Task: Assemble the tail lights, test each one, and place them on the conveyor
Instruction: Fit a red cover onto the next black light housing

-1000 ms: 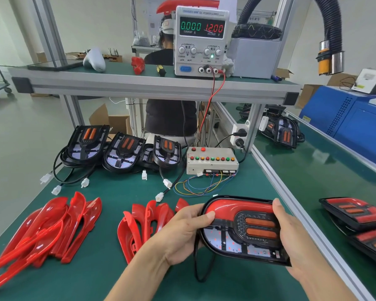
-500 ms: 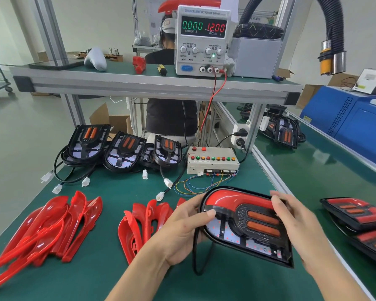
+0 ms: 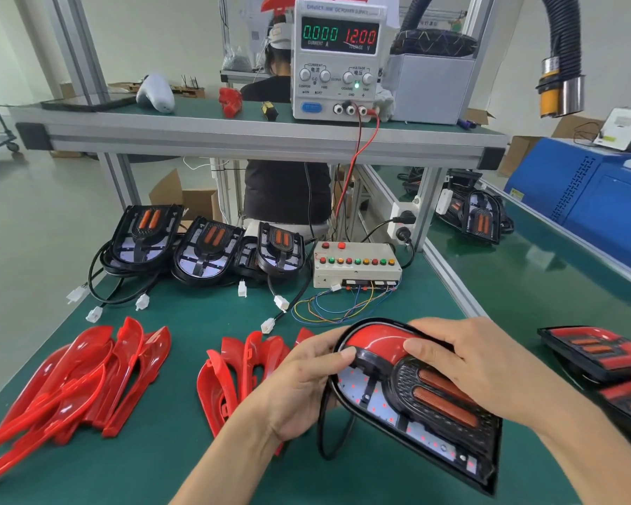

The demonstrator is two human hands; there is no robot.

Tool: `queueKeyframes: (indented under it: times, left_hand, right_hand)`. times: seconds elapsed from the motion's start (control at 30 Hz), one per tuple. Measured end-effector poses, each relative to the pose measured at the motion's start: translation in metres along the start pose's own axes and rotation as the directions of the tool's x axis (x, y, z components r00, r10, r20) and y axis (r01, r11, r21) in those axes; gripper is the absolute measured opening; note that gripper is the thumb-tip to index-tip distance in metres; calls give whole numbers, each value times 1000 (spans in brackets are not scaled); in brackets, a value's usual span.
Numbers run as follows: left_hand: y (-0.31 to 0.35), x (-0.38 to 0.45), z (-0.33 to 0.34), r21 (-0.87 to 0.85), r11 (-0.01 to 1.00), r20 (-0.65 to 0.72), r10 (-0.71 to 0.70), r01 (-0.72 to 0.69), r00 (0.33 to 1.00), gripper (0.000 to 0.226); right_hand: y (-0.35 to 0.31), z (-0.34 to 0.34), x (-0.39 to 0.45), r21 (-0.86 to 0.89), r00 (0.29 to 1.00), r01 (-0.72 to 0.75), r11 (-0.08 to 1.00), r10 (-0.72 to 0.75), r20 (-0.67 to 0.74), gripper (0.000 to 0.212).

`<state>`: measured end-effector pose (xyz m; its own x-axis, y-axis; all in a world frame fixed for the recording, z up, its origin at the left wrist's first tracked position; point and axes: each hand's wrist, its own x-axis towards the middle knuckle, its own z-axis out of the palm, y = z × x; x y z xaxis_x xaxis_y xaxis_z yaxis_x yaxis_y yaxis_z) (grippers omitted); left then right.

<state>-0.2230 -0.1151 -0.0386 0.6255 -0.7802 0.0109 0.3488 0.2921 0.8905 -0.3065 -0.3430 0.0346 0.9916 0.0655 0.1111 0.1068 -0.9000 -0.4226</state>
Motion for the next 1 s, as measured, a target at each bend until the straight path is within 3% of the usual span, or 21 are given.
queueKeyframes:
  times: [0.1, 0.23, 0.3, 0.4, 0.43, 0.5, 0.57, 0.6, 0.67, 0.73, 0.9, 1.0]
  left_hand:
    - [1, 0, 3, -12, 1000, 21, 10, -10, 1000, 46]
    - [3, 5, 10, -46, 999, -62, -8, 5, 998, 38]
    - [5, 8, 14, 103, 992, -173, -53, 72, 984, 29]
    - [4, 4, 18, 298, 934, -276, -113, 197, 954, 44]
    - [3, 0, 21, 340, 919, -308, -93, 201, 947, 50]
    - [-3, -6, 23, 541, 830, -362, 88, 132, 928, 60]
    - [-11, -11, 22, 776, 629, -349, 355, 55, 867, 56]
    - [-15, -14, 19, 818, 574, -352, 443, 41, 825, 49]
    - [-16, -23, 10, 803, 594, -427, 520, 46, 740, 27]
    - [-12, -35, -4, 779, 618, -516, 539, 104, 666, 11]
    - [15, -76, -60, 809, 447, -586, 668, 382, 459, 7]
    - [30, -108, -94, 742, 412, -623, 716, 529, 317, 6]
  right_hand:
    - [1, 2, -2, 72, 999, -30, 997, 32, -25, 59]
    - [5, 7, 0, 156, 993, -99, 983, 88, 72, 41]
    - [9, 9, 0, 221, 988, -151, 963, 139, 71, 38]
    - [17, 12, -7, 382, 966, -193, 904, 242, -85, 26]
    - [19, 14, -10, 484, 938, -212, 849, 316, -142, 22]
    - [23, 21, -16, 659, 857, -256, 708, 481, -184, 22]
    - [31, 32, -18, 750, 764, -335, 570, 631, -137, 33]
    - [33, 37, -19, 785, 716, -366, 500, 690, -106, 37]
    - [37, 46, -23, 823, 668, -384, 418, 741, -64, 35]
    - [41, 56, -27, 834, 666, -406, 374, 746, -10, 35]
    - [38, 74, -30, 763, 677, -481, 431, 736, 10, 33]
    - [27, 79, -32, 702, 679, -503, 504, 733, -39, 34]
